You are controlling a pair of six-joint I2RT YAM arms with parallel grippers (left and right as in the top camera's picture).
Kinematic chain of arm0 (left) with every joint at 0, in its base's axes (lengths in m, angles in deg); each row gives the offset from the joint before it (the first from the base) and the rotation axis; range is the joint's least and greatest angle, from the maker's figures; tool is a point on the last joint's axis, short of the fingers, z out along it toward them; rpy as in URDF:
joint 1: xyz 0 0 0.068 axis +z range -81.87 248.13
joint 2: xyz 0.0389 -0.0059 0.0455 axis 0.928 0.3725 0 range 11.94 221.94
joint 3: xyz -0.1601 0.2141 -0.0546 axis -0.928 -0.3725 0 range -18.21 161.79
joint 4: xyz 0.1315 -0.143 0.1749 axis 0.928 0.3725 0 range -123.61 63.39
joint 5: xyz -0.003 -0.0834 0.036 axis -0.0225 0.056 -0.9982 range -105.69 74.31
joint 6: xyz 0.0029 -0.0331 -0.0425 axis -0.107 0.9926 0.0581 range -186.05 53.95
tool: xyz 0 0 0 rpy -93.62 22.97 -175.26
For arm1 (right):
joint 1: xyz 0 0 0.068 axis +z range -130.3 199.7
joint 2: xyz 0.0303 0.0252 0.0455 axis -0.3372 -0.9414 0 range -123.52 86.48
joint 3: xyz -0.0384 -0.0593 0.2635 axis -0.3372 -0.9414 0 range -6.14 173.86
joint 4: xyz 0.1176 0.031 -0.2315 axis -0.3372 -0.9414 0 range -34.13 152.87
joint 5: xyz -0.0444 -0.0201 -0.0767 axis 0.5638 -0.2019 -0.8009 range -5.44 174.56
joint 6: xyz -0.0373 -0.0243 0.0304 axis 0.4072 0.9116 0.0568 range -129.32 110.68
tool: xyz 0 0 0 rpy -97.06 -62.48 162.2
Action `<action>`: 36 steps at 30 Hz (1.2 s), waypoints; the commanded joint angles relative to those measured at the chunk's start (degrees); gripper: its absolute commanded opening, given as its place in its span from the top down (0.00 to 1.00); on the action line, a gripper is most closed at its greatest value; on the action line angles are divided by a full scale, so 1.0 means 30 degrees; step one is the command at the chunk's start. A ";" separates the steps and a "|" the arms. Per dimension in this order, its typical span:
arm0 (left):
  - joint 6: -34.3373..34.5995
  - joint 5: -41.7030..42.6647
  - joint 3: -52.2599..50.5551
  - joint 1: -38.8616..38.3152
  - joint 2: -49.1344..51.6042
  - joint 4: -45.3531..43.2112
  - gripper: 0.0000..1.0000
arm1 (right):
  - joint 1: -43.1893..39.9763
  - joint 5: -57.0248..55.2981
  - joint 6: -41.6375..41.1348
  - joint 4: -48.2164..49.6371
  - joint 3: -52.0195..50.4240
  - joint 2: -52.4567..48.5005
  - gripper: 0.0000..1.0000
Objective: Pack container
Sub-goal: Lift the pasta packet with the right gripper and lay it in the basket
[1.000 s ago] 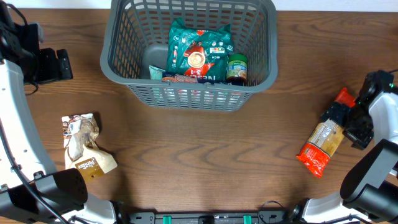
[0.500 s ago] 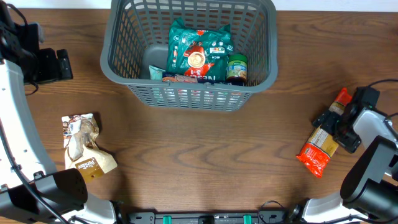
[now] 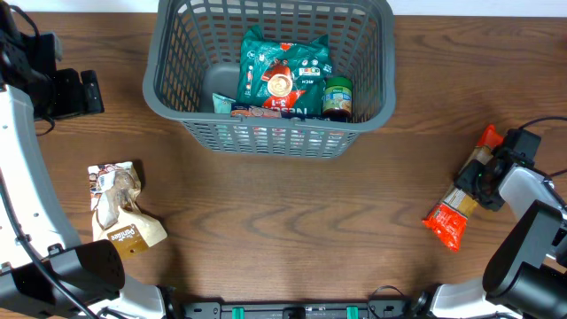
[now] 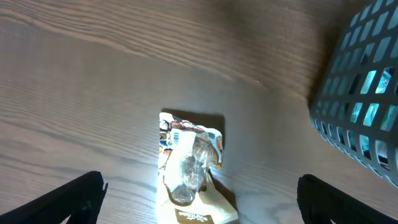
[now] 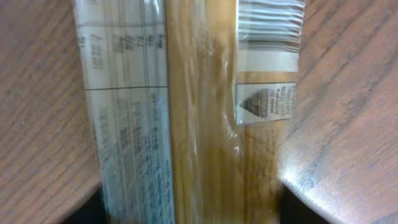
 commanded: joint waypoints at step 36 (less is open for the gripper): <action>0.0022 0.0342 -0.0036 0.0029 -0.0015 0.0182 0.01 | 1.5628 0.3585 1.5533 -1.4134 2.9572 0.0627 0.99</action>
